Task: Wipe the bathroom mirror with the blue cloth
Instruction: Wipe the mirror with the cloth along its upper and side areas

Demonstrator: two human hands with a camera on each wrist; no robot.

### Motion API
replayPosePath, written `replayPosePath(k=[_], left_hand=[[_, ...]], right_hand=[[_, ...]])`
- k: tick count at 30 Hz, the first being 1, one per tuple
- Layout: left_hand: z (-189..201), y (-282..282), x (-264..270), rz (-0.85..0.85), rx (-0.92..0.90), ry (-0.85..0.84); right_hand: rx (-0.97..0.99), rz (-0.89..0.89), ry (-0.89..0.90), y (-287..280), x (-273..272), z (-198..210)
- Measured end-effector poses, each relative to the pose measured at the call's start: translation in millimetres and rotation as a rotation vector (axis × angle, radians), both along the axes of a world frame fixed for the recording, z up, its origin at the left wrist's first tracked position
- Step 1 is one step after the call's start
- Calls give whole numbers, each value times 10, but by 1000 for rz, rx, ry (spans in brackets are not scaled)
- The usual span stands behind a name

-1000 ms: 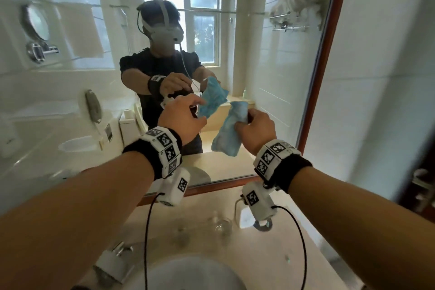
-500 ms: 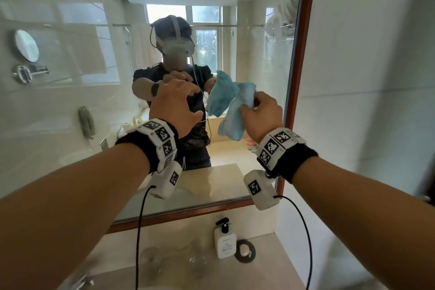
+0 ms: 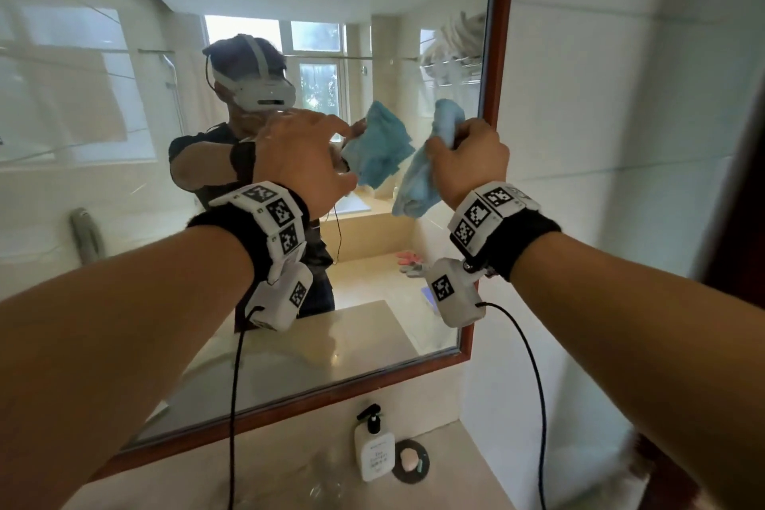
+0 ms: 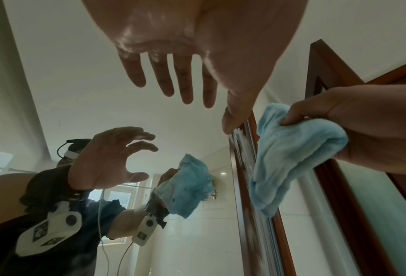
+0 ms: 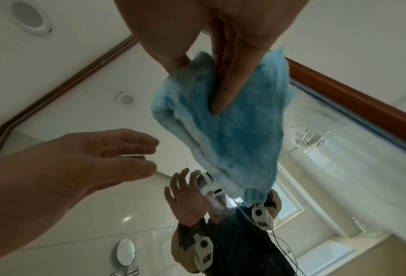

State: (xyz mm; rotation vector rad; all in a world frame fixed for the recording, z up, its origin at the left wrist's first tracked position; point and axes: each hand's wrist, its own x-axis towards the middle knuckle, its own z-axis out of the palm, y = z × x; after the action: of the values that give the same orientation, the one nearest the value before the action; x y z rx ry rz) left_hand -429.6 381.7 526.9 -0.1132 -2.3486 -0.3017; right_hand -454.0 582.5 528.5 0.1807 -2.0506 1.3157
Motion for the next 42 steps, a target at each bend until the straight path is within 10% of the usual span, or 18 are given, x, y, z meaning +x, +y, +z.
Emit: replayPosePath(k=[21, 42], left_hand=[[289, 457, -718, 355, -317, 63], [201, 382, -882, 428, -512, 28]], right_hand=[[304, 59, 409, 54, -970, 820], [288, -44, 332, -88, -1393, 666]])
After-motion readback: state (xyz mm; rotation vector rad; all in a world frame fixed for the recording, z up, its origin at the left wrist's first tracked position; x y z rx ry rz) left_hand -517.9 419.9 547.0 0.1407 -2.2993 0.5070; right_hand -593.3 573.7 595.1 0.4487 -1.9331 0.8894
